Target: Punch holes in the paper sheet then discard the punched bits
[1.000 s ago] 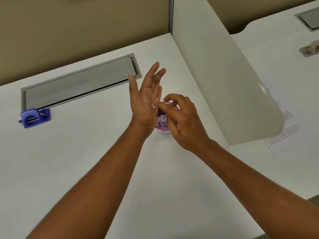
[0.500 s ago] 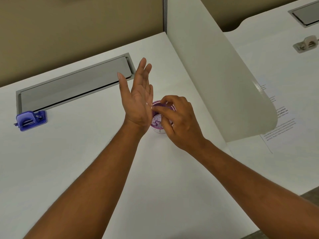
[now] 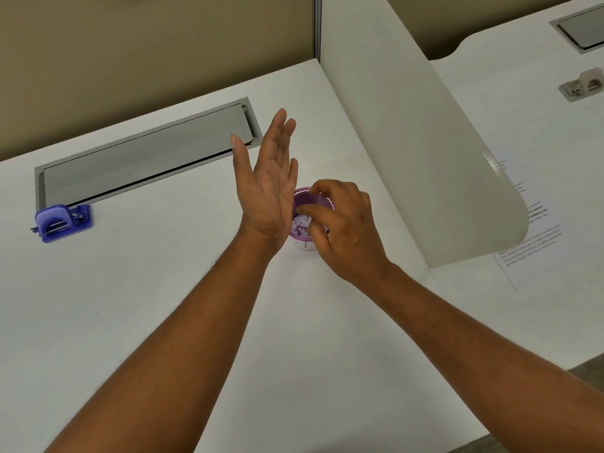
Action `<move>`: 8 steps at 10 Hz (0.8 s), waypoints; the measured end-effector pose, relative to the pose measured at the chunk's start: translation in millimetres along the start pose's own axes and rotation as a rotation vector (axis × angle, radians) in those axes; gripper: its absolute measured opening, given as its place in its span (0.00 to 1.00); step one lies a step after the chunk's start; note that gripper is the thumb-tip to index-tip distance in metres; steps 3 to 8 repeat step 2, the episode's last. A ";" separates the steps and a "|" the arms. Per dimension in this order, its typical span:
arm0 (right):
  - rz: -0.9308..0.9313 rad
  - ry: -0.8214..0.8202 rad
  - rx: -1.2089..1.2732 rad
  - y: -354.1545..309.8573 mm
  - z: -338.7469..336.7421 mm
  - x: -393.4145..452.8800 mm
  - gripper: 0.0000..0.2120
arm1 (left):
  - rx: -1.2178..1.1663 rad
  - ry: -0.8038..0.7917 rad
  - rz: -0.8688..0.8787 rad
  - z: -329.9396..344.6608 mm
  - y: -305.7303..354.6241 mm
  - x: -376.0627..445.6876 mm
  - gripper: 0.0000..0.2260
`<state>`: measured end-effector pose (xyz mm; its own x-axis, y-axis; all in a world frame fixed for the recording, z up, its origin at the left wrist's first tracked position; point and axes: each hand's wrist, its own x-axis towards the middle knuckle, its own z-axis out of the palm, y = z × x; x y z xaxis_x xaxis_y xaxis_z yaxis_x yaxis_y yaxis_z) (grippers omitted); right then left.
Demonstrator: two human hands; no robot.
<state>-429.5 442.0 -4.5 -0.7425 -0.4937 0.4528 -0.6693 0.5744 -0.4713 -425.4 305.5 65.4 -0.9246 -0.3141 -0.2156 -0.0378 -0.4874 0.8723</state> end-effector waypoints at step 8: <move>0.017 0.055 0.059 -8.0 -6.3 -2.7 0.19 | -0.039 0.015 0.030 -1.7 6.7 -0.9 0.35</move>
